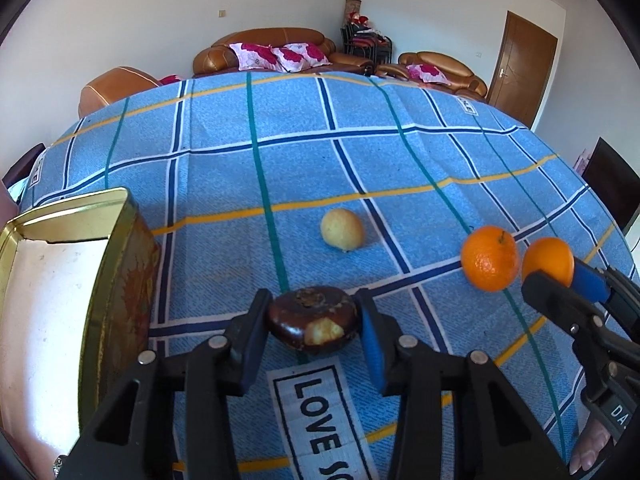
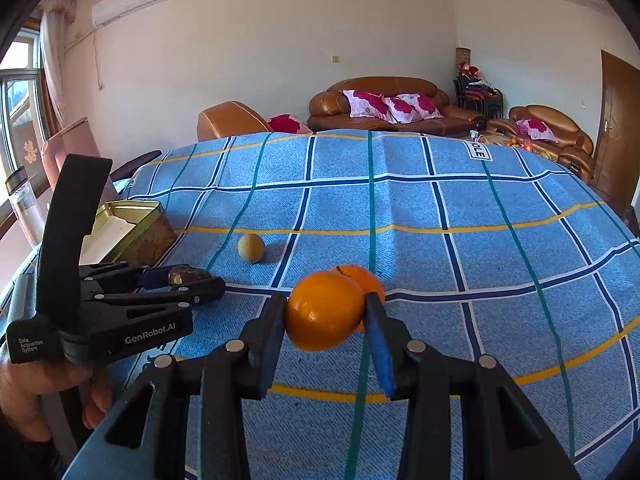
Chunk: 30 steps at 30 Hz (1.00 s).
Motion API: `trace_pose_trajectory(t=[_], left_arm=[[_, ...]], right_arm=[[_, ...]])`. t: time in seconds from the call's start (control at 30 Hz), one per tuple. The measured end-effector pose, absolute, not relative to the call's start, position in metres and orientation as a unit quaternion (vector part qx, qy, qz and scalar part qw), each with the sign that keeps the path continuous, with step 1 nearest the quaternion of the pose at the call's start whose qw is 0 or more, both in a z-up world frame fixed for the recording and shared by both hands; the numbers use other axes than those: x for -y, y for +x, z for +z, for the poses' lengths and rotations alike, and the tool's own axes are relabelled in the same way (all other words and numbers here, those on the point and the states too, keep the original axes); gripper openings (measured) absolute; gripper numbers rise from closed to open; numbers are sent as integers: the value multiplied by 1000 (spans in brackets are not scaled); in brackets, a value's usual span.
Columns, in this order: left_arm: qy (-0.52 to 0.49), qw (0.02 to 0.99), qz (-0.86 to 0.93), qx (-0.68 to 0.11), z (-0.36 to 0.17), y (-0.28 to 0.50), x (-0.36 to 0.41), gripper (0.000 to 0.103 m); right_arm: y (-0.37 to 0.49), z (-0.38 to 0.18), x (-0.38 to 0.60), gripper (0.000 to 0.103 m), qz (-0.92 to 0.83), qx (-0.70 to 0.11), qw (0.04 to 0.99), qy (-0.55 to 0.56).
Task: Organize fruits
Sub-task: 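Grasp an orange with the right tool while the left tool grasps a brown dried fruit, then carry the orange and brown dried fruit in both tools over the gold tray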
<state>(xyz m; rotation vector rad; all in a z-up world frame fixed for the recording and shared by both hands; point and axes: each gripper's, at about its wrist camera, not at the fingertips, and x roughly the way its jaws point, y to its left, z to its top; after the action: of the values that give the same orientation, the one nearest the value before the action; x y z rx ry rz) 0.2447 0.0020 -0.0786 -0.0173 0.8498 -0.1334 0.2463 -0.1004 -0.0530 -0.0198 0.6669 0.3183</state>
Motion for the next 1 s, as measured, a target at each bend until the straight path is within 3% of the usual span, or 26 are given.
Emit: trace_pose_trajectory(t=[1.0], left_arm=[[27, 963, -40, -265, -42, 185, 7, 44]], right_arm=[[219, -39, 99, 41, 198, -250, 948, -20]])
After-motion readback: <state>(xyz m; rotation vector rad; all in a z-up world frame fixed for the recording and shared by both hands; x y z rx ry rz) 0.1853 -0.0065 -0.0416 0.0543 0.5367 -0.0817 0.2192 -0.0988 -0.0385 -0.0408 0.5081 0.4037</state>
